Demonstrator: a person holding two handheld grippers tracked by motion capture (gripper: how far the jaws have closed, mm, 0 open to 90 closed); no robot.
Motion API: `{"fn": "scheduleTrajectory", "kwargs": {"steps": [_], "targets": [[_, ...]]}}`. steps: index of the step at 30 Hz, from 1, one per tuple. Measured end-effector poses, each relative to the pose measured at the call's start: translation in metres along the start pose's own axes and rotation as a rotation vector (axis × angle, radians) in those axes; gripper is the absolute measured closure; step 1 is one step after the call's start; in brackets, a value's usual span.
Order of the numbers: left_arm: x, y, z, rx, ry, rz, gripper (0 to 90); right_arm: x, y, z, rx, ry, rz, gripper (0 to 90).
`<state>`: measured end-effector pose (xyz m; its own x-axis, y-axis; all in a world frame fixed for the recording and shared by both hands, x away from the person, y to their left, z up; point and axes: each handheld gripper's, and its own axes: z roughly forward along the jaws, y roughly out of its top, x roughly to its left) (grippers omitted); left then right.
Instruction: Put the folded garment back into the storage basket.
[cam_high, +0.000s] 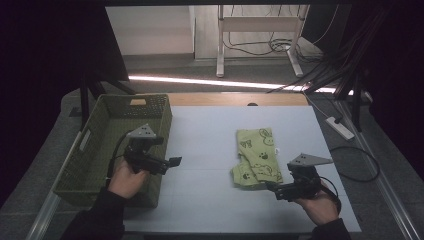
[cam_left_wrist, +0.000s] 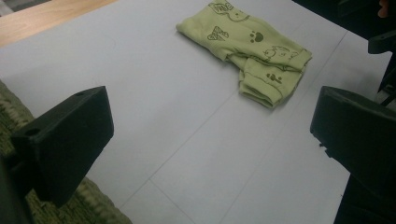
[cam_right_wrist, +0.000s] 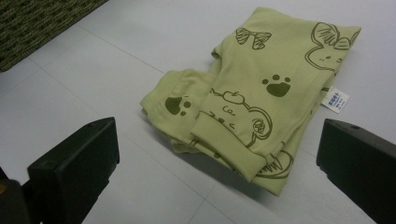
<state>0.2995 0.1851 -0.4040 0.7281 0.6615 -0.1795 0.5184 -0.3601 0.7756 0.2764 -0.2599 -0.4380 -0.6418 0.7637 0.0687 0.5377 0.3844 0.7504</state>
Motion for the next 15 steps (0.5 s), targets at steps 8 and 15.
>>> {"fn": "scheduleTrajectory", "kwargs": {"steps": [8, 15], "targets": [[0.002, 0.012, 0.014, 0.018, -0.022, 0.017, 0.0, 0.000, 0.001, 0.003, 0.010, -0.007, -0.012, 0.0], [0.003, 0.025, 0.029, 0.034, -0.034, 0.036, 0.0, -0.002, 0.002, 0.006, 0.016, -0.015, -0.016, 0.0]]}}
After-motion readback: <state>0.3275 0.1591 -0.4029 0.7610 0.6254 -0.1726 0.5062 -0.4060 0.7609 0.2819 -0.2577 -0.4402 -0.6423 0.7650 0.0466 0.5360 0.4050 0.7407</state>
